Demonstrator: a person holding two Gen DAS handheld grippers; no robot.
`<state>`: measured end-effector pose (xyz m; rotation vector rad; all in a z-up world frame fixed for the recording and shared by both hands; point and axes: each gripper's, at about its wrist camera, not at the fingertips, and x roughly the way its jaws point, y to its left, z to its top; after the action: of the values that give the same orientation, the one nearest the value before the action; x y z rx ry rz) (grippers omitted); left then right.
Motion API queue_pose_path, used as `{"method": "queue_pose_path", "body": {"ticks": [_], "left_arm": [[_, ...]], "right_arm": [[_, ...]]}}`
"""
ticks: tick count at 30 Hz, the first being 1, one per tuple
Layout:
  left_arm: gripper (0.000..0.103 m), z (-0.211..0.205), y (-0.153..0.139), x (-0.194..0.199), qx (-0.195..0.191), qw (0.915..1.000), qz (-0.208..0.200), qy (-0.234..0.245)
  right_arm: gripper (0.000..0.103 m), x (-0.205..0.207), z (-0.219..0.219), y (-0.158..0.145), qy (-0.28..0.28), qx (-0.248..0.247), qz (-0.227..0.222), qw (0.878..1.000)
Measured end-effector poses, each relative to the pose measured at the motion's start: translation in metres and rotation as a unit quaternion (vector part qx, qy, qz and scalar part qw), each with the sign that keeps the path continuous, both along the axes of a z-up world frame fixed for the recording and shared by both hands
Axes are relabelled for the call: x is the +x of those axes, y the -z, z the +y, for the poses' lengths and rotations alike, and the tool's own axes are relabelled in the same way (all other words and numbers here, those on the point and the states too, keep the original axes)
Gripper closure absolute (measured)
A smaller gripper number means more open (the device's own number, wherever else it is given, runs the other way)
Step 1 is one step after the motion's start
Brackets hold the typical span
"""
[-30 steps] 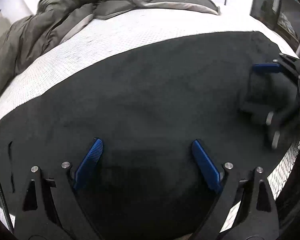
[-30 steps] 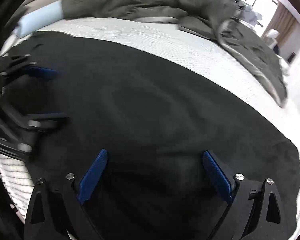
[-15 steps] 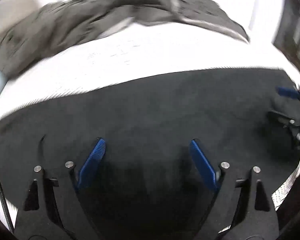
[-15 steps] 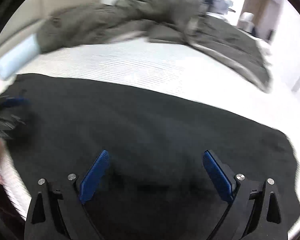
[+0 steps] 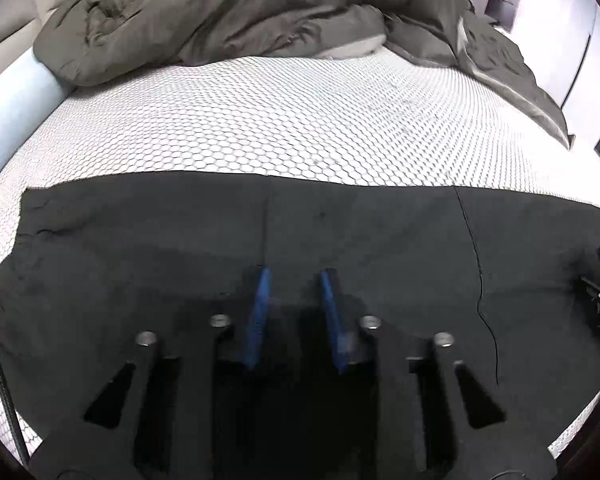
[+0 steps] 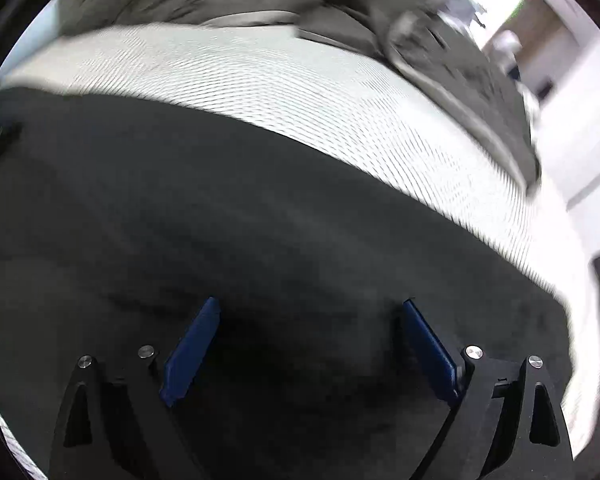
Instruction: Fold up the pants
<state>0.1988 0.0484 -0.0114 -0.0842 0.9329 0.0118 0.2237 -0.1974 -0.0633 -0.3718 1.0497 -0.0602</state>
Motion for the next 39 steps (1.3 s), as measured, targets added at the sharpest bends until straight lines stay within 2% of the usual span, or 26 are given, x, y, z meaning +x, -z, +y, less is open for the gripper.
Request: {"method": "queue_pose_path", "body": {"ticks": [2,4,6,8,10,12,13,15,16,18,19,21,24,26,27,28,30,32,33,36,39], "left_arm": [[0.080,-0.014,-0.007,-0.004,0.022,0.9997,-0.004,0.006],[0.079,-0.032,-0.016,0.002,0.016,0.9993,-0.015,0.029],[0.070,-0.064,-0.022,0.006,0.009,0.9976,-0.027,0.063],[0.066,-0.096,-0.019,0.015,0.013,0.9946,-0.023,0.101],[0.066,-0.118,-0.006,0.036,0.041,0.9915,-0.005,0.123],[0.066,-0.125,0.007,0.050,0.059,0.9922,0.018,0.108],[0.062,-0.120,0.009,0.053,0.049,0.9933,0.025,0.102],[0.060,-0.097,0.008,0.060,0.038,0.9965,0.025,0.071],[0.060,-0.082,0.007,0.061,0.058,0.9975,0.022,0.035],[0.057,-0.044,0.009,0.058,0.091,0.9949,0.008,-0.044],[0.054,-0.027,0.013,0.056,0.088,0.9937,0.008,-0.068],[0.052,0.006,0.019,0.051,0.060,0.9933,0.002,-0.099],[0.052,0.018,0.010,0.036,0.046,0.9937,-0.011,-0.102],[0.052,0.022,-0.007,0.017,0.037,0.9956,-0.031,-0.080],[0.051,0.023,-0.016,0.006,0.043,0.9955,-0.047,-0.071],[0.051,0.021,-0.023,-0.004,0.070,0.9939,-0.057,-0.064],[0.051,0.023,-0.017,-0.007,0.102,0.9924,-0.042,-0.055],[0.053,0.035,-0.002,-0.006,0.100,0.9932,-0.007,-0.058],[0.060,0.055,0.009,-0.006,0.089,0.9932,0.010,-0.074],[0.062,0.084,0.019,-0.013,0.069,0.9904,0.005,-0.120],[0.063,0.091,0.016,-0.021,0.100,0.9812,0.001,-0.165]], "right_arm": [[0.010,0.000,-0.007,-0.004,0.012,0.039,0.000,0.999],[0.012,-0.001,-0.006,-0.012,0.016,0.058,-0.018,0.998],[0.012,0.002,0.002,-0.026,0.002,0.105,-0.042,0.994],[0.014,0.011,0.022,-0.036,-0.013,0.145,-0.058,0.988],[0.020,0.014,0.042,-0.036,-0.021,0.154,-0.057,0.986],[0.021,0.018,0.073,-0.025,-0.035,0.144,-0.037,0.988],[0.022,0.027,0.072,-0.020,-0.039,0.130,-0.031,0.990],[0.022,0.032,0.081,-0.008,-0.041,0.071,-0.014,0.997],[0.022,0.033,0.083,-0.001,-0.042,0.037,-0.009,0.998],[0.022,0.033,0.071,0.001,-0.040,0.036,-0.007,0.999],[0.022,0.030,0.062,0.001,-0.033,0.040,-0.006,0.999],[0.021,0.026,0.051,-0.002,-0.028,0.035,-0.008,0.999],[0.021,0.034,0.037,-0.002,-0.028,0.050,-0.011,0.998],[0.021,0.027,0.035,-0.004,-0.031,0.055,-0.016,0.998],[0.021,0.026,0.033,-0.005,-0.036,0.059,-0.017,0.997],[0.021,0.022,0.034,-0.009,-0.044,0.069,-0.020,0.996],[0.021,0.017,0.035,-0.012,-0.052,0.082,-0.022,0.995],[0.021,0.011,0.041,-0.011,-0.069,0.085,-0.021,0.994],[0.021,0.009,0.044,-0.009,-0.076,0.078,-0.020,0.994],[0.021,0.004,0.047,0.001,-0.086,0.053,-0.010,0.995],[0.021,0.003,0.037,0.001,-0.071,0.058,-0.009,0.996]]}}
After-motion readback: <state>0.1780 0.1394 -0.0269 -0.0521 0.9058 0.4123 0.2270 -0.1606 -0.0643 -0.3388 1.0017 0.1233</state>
